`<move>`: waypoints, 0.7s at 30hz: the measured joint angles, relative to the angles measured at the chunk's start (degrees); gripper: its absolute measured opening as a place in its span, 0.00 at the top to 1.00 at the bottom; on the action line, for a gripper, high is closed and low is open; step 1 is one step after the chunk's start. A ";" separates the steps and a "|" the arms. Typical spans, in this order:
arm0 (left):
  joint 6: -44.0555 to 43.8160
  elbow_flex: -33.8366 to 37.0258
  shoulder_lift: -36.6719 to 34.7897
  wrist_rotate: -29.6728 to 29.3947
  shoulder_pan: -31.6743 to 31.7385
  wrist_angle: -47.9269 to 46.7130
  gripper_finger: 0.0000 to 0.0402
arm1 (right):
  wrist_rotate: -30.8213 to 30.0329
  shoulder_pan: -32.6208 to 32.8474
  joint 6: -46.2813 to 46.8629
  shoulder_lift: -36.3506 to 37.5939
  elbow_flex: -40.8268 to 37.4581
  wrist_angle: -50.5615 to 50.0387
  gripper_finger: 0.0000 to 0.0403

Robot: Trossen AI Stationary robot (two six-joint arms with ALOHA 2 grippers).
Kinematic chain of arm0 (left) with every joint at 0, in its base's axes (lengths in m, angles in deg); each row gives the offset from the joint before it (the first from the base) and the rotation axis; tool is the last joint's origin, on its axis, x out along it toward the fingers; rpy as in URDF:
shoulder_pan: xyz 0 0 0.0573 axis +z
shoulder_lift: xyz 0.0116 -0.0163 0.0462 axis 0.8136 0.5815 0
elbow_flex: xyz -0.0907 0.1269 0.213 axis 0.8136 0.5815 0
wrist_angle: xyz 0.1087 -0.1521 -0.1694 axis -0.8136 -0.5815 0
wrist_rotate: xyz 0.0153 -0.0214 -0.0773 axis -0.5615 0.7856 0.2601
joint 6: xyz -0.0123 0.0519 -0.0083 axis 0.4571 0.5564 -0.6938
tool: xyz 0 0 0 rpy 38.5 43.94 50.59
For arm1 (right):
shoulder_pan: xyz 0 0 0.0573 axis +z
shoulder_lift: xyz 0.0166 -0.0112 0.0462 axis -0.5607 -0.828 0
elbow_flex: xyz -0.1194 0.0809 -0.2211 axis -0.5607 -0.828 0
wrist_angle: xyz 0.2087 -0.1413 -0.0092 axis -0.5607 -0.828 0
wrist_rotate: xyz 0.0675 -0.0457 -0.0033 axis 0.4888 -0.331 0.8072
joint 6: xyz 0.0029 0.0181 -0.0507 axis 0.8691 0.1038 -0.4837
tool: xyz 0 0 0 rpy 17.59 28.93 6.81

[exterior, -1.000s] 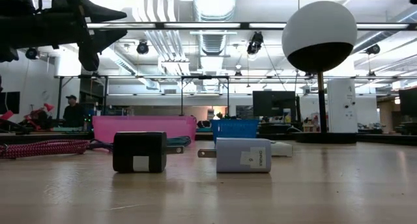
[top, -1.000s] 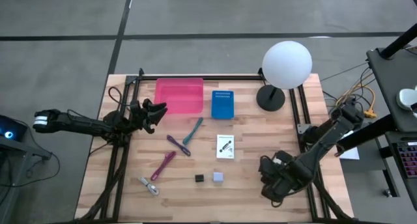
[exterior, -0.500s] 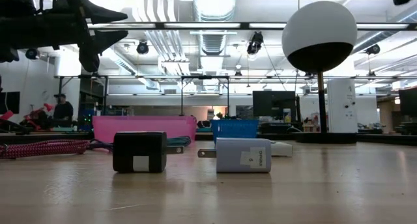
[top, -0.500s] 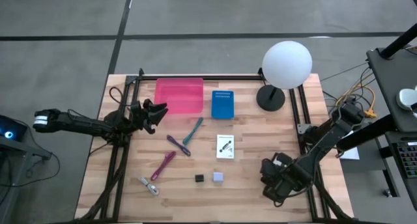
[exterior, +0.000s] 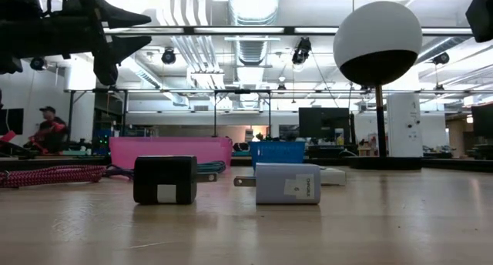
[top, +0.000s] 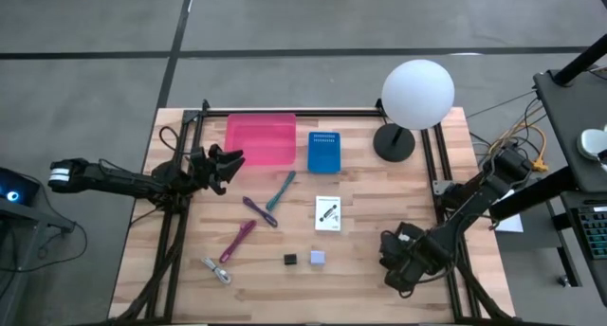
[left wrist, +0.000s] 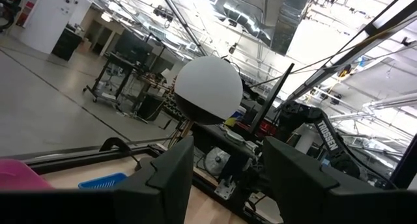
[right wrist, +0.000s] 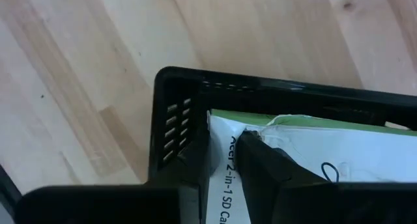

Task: Pick and place items into bin
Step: Put the top white card reader box into the black bin

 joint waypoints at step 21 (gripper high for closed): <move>0.01 0.00 0.02 -0.02 0.00 -0.09 0.58 | -0.02 -0.02 1.26 0.01 0.01 0.56 0.81</move>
